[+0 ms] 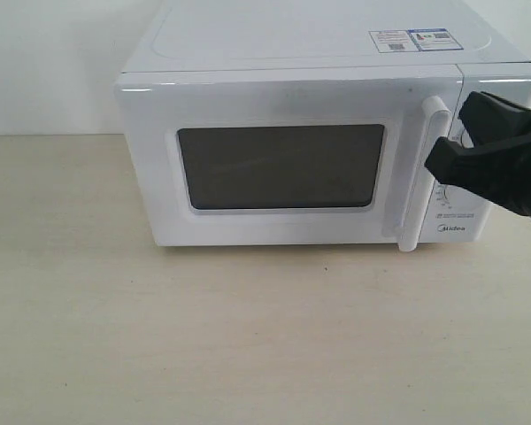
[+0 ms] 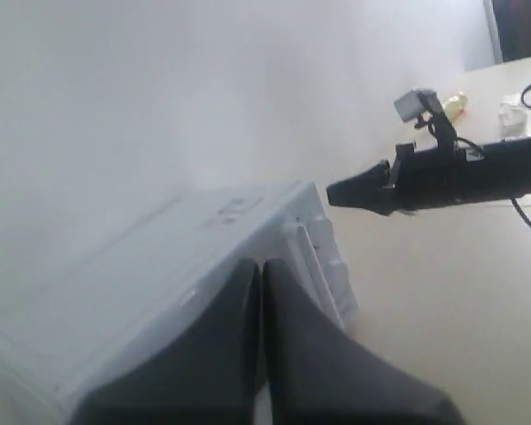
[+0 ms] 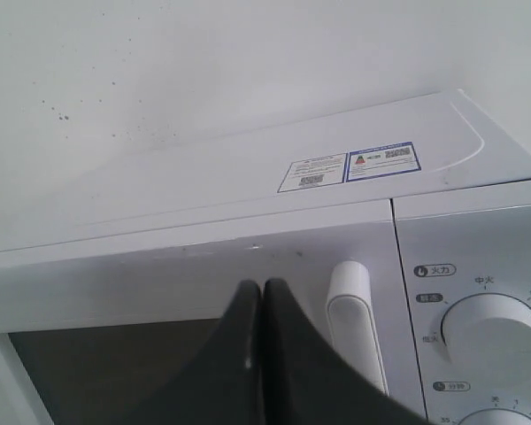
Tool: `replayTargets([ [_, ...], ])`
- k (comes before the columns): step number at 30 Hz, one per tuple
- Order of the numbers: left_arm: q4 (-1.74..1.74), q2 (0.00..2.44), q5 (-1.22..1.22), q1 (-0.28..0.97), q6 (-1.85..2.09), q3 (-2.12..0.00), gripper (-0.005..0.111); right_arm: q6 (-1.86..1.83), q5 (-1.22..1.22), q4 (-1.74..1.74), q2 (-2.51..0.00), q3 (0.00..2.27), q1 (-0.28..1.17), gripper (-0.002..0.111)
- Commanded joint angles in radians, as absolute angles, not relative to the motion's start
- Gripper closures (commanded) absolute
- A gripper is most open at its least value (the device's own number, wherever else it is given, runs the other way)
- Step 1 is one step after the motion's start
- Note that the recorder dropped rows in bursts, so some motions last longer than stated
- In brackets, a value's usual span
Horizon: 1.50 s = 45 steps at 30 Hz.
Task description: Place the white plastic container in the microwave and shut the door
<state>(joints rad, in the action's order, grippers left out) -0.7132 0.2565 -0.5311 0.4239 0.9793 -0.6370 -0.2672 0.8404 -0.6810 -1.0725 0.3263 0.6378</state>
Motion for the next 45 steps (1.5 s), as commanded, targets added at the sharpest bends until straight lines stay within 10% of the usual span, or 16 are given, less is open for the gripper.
replayTargets([
  [1, -0.599, 0.087, -0.547, 0.429, 0.806, -0.632, 0.103, -0.272, 0.847, -0.676, -1.069, 0.32, 0.639, 0.108],
  [14, 0.154, 0.0, -0.738, 0.241, -0.315, -0.549, 0.103, -0.272, 0.847, -0.678, -1.069, 0.32, 0.639, 0.108],
  [33, 0.043, 0.0, -0.162, 0.061, -0.306, 0.0, 0.103, -0.271, 0.84, -0.675, -1.069, 0.32, 0.639, 0.108],
  [45, 0.015, 0.0, -0.363, 0.022, -0.253, 0.0, 0.103, -0.271, 0.84, -0.669, -1.069, 0.32, 0.639, 0.108],
])
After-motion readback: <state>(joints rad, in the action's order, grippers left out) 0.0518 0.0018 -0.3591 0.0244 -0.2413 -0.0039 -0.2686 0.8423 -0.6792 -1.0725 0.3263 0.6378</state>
